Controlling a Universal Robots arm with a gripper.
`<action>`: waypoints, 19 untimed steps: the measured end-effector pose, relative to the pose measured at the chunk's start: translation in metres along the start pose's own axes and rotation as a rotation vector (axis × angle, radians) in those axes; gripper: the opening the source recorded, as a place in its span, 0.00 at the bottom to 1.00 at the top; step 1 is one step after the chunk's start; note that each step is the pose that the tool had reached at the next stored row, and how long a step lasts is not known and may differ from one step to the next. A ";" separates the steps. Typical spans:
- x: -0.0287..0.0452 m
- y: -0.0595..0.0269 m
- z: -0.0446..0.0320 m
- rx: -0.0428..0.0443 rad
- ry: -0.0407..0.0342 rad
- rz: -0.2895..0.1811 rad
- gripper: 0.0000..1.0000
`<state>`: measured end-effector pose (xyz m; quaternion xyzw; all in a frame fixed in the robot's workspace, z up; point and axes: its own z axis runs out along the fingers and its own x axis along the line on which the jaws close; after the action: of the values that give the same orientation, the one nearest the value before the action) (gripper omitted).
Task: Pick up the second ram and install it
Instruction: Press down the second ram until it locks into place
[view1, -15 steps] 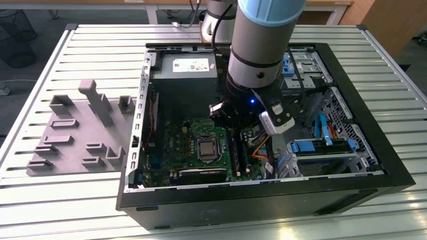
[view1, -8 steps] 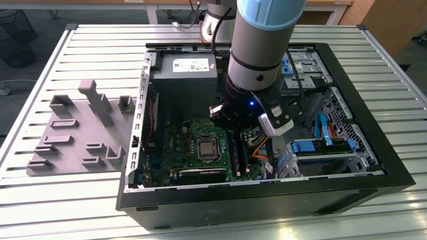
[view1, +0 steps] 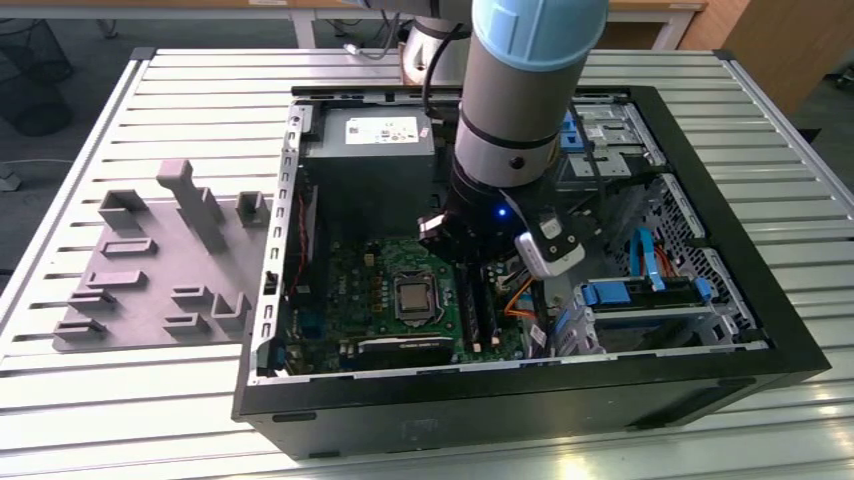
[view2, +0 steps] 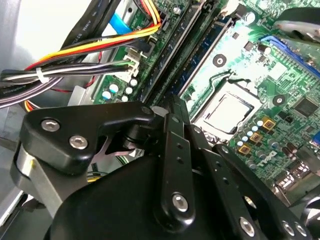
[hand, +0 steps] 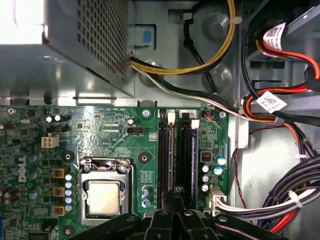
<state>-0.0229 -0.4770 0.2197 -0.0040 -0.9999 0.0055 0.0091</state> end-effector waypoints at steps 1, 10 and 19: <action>0.0000 0.0000 0.0012 0.0007 0.0002 0.000 0.11; 0.0001 0.0000 -0.0103 -0.0002 0.0002 0.000 0.11; 0.0003 -0.0001 -0.0219 -0.0002 0.0002 0.000 0.11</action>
<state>-0.0229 -0.4768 0.2415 -0.0039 -0.9999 0.0054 0.0092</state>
